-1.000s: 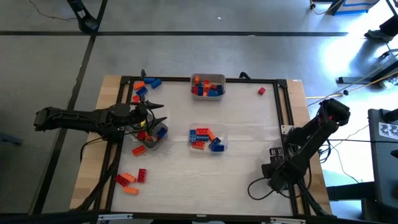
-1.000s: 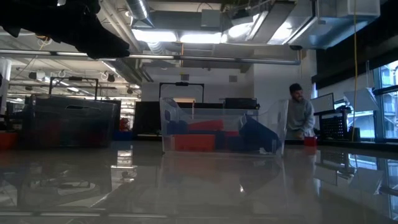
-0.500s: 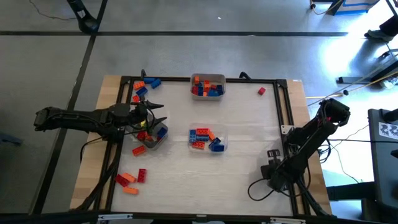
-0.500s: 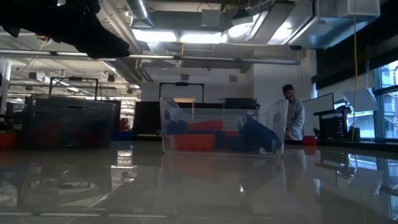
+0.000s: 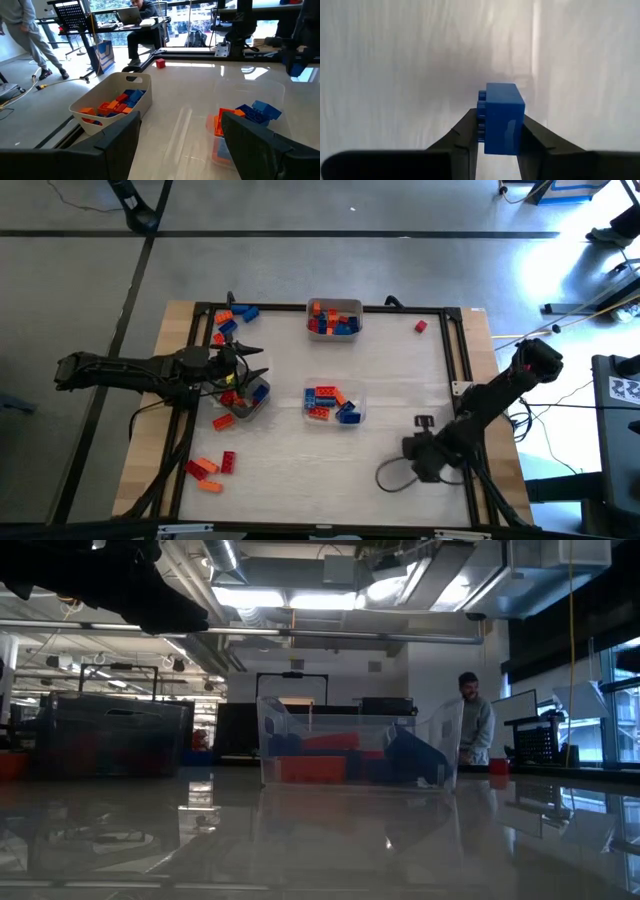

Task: Sort blocks by size
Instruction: Put the blue game piece into the gray bin

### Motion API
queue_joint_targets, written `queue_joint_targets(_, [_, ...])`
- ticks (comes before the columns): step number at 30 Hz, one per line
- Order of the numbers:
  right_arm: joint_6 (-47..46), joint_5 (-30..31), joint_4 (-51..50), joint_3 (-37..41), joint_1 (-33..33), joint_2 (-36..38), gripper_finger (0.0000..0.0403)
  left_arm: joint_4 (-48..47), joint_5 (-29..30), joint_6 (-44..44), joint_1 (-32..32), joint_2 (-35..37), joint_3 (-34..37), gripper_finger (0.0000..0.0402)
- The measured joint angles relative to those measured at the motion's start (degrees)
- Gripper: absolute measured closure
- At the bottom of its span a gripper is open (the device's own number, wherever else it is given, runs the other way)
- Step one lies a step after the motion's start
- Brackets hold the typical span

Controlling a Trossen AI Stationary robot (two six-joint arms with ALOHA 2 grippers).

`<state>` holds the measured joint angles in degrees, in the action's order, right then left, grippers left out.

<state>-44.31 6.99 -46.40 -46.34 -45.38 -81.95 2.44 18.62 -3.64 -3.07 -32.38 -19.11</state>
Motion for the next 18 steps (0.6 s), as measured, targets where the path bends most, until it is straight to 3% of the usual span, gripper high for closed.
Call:
queue_joint_targets(10, [17.9, 12.1, -2.1, -13.1, 19.4, 0.1, 0.0309, 0.3, 0.0, -0.2, 0.0, 0.0, 0.0, 0.0137])
queue_joint_targets(15, [28.6, 18.3, 0.9, -18.8, 30.0, 0.2, 0.0308, 0.3, 0.0, -0.1, 0.0, 0.0, 0.0, 0.0137])
queue_joint_targets(18, [31.9, 19.0, 4.8, -20.2, 36.7, 0.2, 0.0308, 0.3, 0.0, 0.4, 0.0, 0.0, 0.0, 0.0137])
